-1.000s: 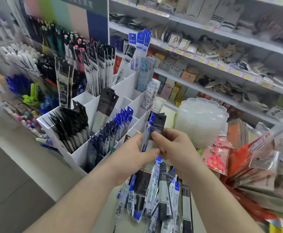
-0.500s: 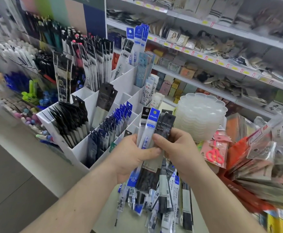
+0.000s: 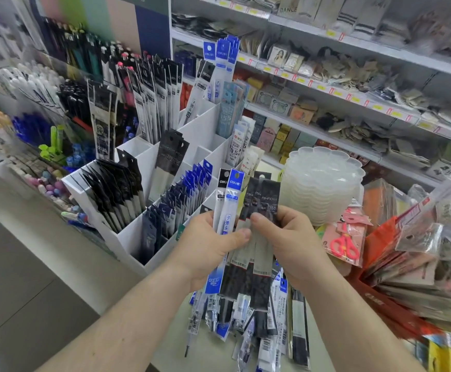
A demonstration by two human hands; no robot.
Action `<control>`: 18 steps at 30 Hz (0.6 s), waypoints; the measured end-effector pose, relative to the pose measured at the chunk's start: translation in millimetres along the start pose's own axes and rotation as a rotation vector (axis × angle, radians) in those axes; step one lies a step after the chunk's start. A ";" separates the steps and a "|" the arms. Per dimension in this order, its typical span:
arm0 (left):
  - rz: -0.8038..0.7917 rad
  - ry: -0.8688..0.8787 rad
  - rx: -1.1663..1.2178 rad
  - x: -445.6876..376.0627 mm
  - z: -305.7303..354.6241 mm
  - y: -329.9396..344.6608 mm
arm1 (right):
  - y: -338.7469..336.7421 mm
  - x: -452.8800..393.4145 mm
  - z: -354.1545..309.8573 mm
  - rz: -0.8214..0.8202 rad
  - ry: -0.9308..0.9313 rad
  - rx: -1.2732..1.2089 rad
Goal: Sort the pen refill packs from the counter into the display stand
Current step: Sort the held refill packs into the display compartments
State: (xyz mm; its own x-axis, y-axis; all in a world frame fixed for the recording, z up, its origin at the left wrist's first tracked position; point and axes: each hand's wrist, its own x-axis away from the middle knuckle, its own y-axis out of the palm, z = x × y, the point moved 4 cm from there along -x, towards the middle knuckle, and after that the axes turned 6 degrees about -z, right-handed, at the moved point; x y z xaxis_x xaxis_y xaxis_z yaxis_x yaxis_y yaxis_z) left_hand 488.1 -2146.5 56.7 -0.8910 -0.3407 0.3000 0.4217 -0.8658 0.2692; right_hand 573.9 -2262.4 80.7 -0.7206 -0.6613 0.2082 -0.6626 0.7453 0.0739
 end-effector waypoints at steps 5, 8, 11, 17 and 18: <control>-0.014 0.012 0.052 2.4 1.9 1.2 | -6.9 1.7 -0.3 0.007 -0.039 -0.032; -0.001 0.008 0.037 3.0 1.0 2.4 | -6.9 3.2 0.8 0.004 -0.048 -0.070; 0.033 0.018 0.035 3.2 0.5 0.5 | -8.9 3.1 3.5 0.032 -0.068 -0.090; 0.154 0.092 0.055 5.0 2.1 -7.7 | -14.0 5.3 4.0 0.036 -0.099 -0.205; 0.150 0.106 0.053 5.6 2.5 -5.9 | -11.0 6.0 4.1 0.022 -0.096 -0.200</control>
State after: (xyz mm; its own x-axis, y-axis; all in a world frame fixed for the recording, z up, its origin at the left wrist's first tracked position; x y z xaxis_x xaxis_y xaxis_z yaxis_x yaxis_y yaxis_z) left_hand 481.1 -2142.3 59.0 -0.8288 -0.5037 0.2435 0.5571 -0.7829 0.2769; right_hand 576.0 -2274.9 77.2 -0.7571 -0.6424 0.1186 -0.5997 0.7555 0.2640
